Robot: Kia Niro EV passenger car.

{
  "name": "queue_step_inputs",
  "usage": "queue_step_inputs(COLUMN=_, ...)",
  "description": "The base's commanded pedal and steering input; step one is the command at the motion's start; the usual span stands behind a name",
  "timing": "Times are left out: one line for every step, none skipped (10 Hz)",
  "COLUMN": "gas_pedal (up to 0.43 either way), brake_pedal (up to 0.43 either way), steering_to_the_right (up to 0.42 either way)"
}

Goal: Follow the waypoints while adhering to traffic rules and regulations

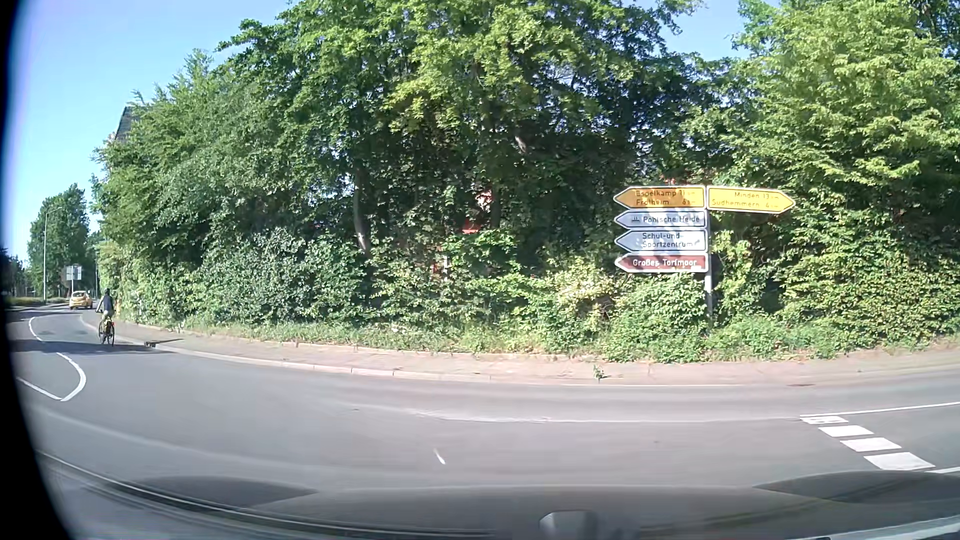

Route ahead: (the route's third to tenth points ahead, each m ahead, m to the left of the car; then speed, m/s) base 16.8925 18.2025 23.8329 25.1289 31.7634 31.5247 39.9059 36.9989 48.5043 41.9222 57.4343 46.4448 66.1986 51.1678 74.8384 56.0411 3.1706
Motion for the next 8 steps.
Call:
queue_step_inputs(gas_pedal=0.350, brake_pedal=0.006, steering_to_the_right=-0.305)
queue_step_inputs(gas_pedal=0.350, brake_pedal=0.006, steering_to_the_right=-0.305)
queue_step_inputs(gas_pedal=0.350, brake_pedal=0.006, steering_to_the_right=-0.305)
queue_step_inputs(gas_pedal=0.350, brake_pedal=0.006, steering_to_the_right=-0.306)
queue_step_inputs(gas_pedal=0.339, brake_pedal=0.006, steering_to_the_right=-0.307)
queue_step_inputs(gas_pedal=0.339, brake_pedal=0.006, steering_to_the_right=-0.307)
queue_step_inputs(gas_pedal=0.319, brake_pedal=0.006, steering_to_the_right=-0.310)
queue_step_inputs(gas_pedal=0.299, brake_pedal=0.006, steering_to_the_right=-0.320)
